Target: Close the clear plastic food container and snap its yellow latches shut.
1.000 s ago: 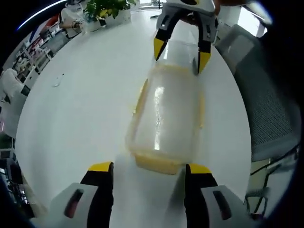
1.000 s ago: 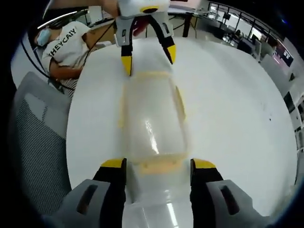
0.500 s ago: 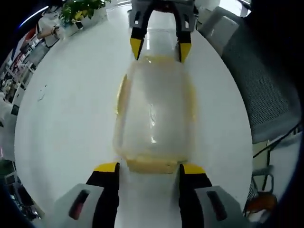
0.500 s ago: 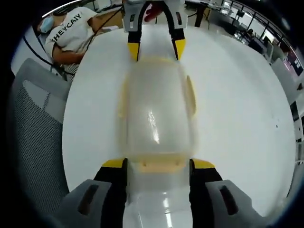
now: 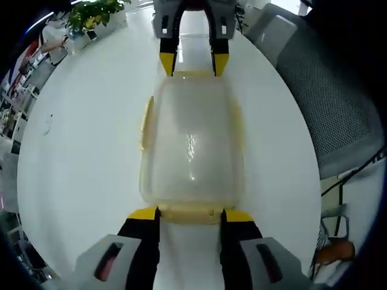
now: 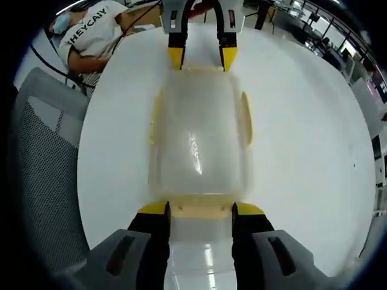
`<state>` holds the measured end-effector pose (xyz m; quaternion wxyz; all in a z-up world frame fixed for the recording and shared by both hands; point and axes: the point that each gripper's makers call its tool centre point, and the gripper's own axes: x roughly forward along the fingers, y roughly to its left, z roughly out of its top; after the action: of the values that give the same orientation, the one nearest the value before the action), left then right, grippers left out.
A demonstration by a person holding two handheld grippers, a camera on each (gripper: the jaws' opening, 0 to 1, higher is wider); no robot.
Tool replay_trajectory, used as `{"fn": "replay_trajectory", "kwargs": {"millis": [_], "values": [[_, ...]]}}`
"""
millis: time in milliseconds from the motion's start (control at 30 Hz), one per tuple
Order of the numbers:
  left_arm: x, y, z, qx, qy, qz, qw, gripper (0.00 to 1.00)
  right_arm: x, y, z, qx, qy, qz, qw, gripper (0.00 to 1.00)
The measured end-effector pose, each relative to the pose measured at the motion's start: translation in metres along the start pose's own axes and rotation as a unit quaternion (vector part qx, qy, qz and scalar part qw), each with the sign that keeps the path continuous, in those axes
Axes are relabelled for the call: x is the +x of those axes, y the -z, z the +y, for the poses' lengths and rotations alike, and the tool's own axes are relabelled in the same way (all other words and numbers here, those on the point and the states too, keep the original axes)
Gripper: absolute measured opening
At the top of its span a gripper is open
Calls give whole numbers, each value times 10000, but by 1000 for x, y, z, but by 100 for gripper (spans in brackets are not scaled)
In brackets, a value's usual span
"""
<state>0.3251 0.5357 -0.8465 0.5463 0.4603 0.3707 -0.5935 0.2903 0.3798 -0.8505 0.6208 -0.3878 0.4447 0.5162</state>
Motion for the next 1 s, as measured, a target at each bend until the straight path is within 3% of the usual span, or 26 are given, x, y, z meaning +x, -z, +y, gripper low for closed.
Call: {"fn": "replay_trajectory", "kwargs": {"millis": [400, 633, 733, 1000], "values": [[0, -1, -3, -71, -35, 48, 10000, 33, 0, 1, 1, -137, -121, 130, 9997, 38], [0, 1, -6, -325, -24, 106, 9994, 33, 1, 2, -1, -229, -186, 221, 9993, 37], [-1, 0, -14, -366, -72, 100, 9993, 33, 0, 2, 0, -457, -230, 249, 9984, 36], [-15, 0, -16, -584, -222, 39, 9980, 33, -12, -5, -6, -657, -277, -11, 9975, 36]]}}
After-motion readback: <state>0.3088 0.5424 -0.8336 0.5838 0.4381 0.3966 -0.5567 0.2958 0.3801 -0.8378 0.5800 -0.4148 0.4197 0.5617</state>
